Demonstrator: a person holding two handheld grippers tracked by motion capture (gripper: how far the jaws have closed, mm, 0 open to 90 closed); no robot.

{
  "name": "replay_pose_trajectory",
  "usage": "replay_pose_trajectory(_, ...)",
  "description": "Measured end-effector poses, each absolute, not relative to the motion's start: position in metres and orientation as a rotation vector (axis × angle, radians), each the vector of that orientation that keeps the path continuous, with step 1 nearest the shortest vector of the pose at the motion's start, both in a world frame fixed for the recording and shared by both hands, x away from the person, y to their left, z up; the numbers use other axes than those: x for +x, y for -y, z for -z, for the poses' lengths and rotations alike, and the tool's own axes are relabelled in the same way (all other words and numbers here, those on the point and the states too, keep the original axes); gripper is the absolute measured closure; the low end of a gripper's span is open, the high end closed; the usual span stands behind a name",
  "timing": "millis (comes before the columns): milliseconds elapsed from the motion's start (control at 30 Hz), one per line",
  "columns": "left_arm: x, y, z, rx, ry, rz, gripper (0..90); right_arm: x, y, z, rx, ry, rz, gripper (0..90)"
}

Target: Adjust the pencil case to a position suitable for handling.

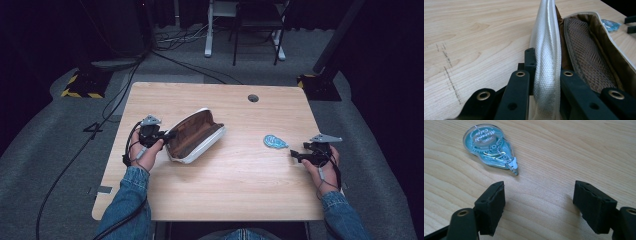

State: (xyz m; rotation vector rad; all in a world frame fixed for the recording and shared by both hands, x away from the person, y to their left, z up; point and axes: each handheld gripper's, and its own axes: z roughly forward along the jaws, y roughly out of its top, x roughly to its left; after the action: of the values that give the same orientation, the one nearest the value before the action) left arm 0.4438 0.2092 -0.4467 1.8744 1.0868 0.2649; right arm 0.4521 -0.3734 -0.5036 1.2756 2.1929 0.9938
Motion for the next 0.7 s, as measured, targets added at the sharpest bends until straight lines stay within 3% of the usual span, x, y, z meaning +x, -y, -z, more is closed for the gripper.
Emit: replay_pose_trajectory(700,0.418,-0.177,0.417,1.916,-0.935,-0.22,83.9,0.452,0.373,0.504,1.276,-2.191,-0.994,26.4)
